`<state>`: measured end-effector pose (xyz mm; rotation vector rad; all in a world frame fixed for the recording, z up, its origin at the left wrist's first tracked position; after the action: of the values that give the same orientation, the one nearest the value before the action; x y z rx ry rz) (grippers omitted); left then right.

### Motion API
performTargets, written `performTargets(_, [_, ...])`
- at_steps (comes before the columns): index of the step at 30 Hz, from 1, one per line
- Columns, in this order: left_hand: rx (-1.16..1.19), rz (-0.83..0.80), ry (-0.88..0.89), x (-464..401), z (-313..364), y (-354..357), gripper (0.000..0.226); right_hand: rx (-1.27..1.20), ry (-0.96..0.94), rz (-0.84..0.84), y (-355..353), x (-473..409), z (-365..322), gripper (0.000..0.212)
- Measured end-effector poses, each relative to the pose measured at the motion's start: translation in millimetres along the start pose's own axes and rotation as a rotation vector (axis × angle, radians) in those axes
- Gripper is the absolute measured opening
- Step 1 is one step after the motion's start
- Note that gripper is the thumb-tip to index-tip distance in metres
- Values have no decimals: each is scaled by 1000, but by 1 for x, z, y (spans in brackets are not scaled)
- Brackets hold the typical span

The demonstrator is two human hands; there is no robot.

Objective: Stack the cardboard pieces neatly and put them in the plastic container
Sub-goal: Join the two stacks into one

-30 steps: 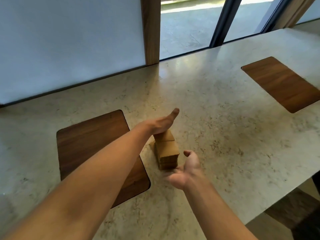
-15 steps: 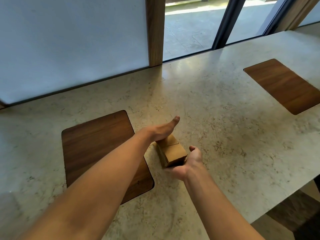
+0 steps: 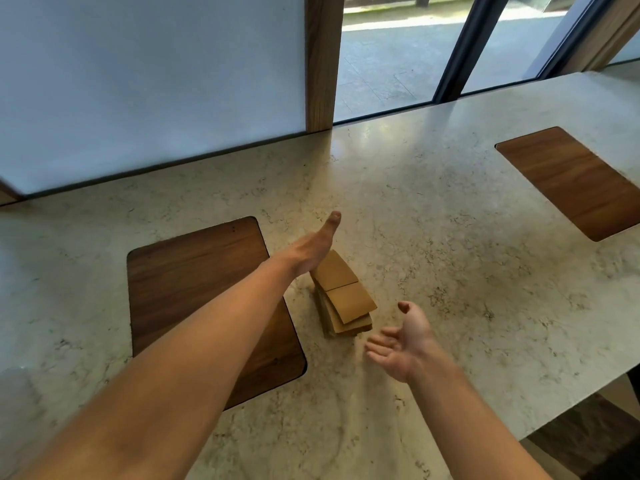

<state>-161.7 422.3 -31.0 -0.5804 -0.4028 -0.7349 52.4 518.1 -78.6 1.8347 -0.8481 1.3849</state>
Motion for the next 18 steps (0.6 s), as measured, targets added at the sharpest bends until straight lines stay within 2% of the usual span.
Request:
performTargets(3, [277,134,4,7,-10,-19,102,169,-217,65,-4,-5,-46,55])
performTargets(7, [459,266,1,25,-30,-29,82,477,-454,-6,37,3,-87,47])
performTargets(10, [613,368,-54,44,-53,-17,78,695,-486,-111,75,11,-88,62])
performTargets(13, [796,370,-58,63,-59,17,79,917,-452,-102,93,11,-74,84])
performTargets(18, [1090,306,-163,60,-52,61,80,971,-400,-133,97,0,-52,95])
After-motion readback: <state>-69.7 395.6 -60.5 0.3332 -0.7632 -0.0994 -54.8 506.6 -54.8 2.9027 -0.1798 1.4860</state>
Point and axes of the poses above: each hand's wrist, its own x-axis away from the middle knuckle, its own y-axis out of the palm, z = x × y, the point moved 10 cm from there along -x, towards the middle knuckle, and after that the axes turned 5 degrees about y, right-handed, at the moved point
